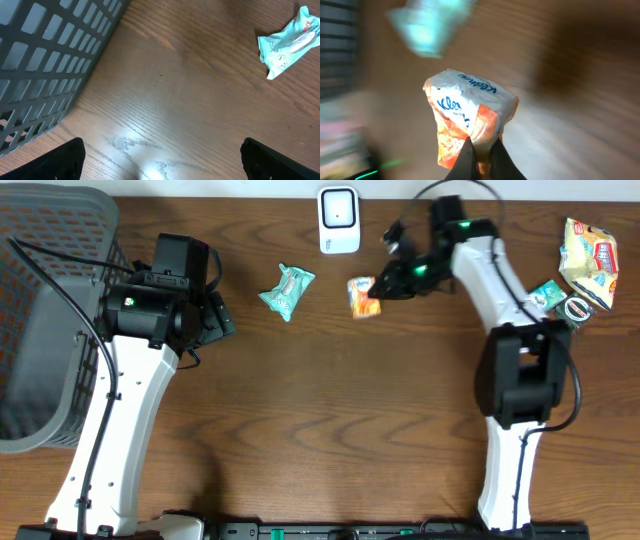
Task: Scan the item barcode
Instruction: 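Lift the orange pack and hold it to the scanner face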
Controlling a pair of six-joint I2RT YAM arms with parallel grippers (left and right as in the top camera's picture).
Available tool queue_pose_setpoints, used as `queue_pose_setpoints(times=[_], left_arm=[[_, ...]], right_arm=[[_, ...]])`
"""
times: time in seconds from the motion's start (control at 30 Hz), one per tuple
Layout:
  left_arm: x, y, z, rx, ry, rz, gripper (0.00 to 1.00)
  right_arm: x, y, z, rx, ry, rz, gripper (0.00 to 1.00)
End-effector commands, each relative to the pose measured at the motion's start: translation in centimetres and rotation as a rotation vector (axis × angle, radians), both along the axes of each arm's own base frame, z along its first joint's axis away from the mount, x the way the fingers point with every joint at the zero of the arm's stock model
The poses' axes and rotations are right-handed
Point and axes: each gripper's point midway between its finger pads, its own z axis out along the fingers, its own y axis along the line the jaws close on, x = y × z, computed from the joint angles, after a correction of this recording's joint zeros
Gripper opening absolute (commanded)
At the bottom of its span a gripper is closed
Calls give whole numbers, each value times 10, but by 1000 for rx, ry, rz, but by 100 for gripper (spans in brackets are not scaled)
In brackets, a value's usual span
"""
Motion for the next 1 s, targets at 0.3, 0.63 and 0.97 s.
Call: queue_pose_setpoints(times=[0.3, 0.63, 0.97], left_arm=[[0, 4, -1, 10, 5, 17, 98], [0, 4, -1, 10, 5, 17, 97], [0, 4, -1, 10, 5, 17, 98]], right_arm=[[144, 18, 114, -857, -1060, 15, 1], [173, 47, 98, -915, -1270, 287, 1], [168, 49, 90, -962, -1237, 277, 1]])
